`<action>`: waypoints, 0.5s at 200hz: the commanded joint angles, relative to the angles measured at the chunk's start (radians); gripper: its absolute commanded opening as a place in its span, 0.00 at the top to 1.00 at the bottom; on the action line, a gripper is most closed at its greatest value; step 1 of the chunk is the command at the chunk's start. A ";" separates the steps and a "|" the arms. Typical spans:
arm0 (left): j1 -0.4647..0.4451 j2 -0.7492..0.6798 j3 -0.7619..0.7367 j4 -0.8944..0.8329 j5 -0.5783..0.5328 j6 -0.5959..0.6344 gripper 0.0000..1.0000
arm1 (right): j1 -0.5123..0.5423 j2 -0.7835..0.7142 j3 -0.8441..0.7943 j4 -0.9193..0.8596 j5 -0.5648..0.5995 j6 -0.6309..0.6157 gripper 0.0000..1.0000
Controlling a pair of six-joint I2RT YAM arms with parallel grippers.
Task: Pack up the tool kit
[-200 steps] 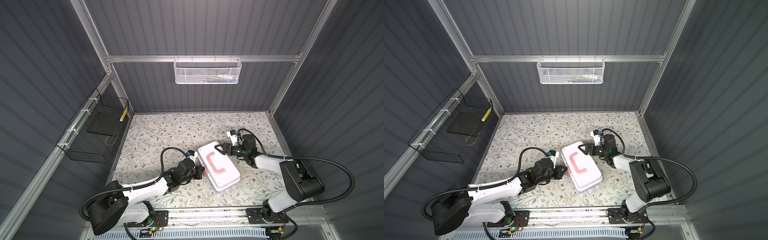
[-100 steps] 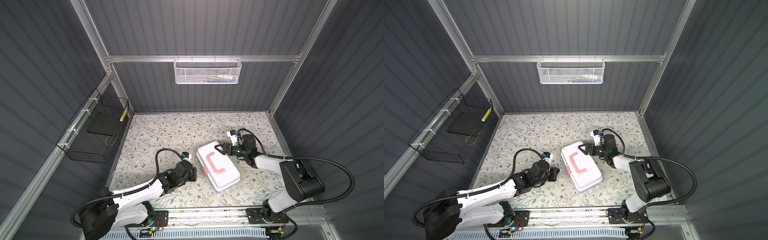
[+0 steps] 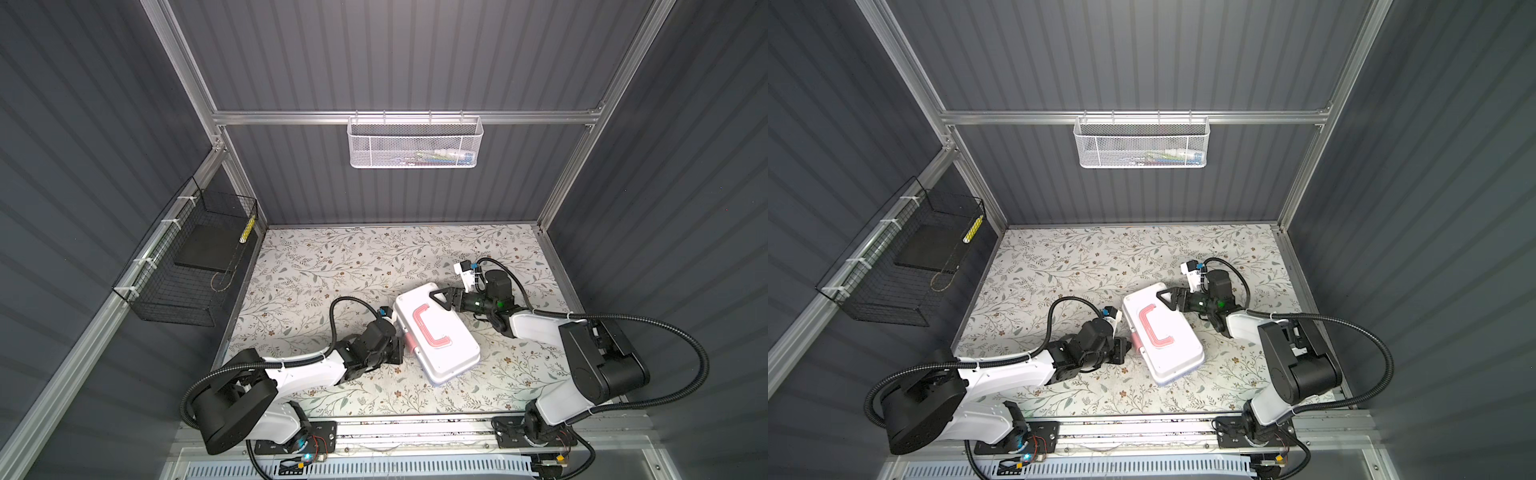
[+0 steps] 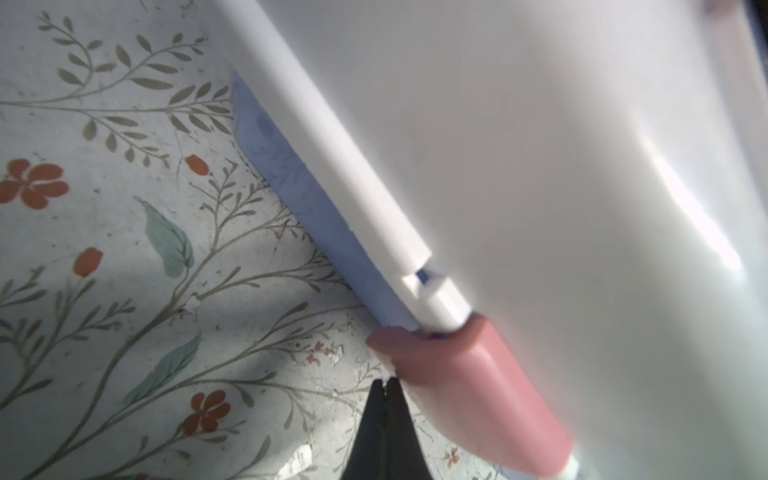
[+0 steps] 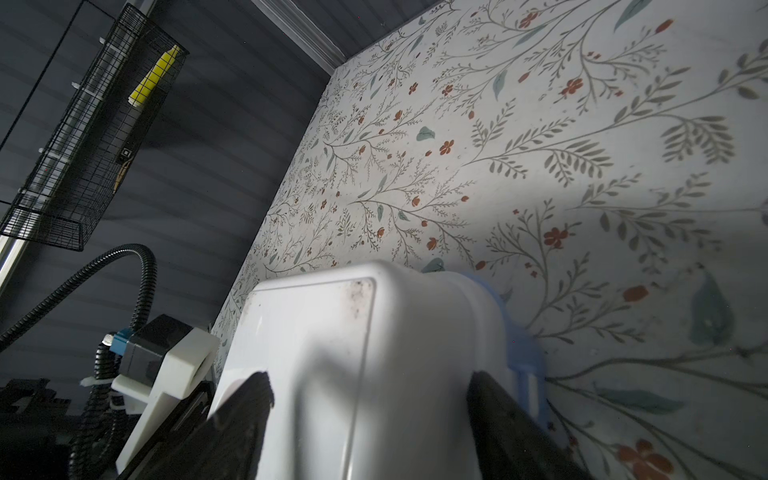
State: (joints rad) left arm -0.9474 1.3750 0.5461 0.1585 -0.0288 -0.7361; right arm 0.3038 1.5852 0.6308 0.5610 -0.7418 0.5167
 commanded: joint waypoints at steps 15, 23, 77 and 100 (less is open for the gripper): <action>0.004 0.022 0.056 0.014 0.028 0.033 1.00 | 0.029 0.059 -0.044 -0.155 -0.068 0.037 0.23; 0.003 0.032 0.065 0.017 0.032 0.033 1.00 | 0.029 0.065 -0.042 -0.150 -0.070 0.038 0.23; 0.002 0.078 0.126 0.059 0.076 0.046 1.00 | 0.028 0.080 -0.064 -0.116 -0.071 0.056 0.23; 0.003 0.095 0.183 0.059 0.104 0.068 1.00 | 0.029 0.087 -0.089 -0.078 -0.073 0.073 0.23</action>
State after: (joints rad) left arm -0.9470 1.4593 0.6247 0.1089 0.0116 -0.7143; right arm 0.3004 1.6096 0.6151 0.6350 -0.7517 0.5415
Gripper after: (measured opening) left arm 0.043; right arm 0.769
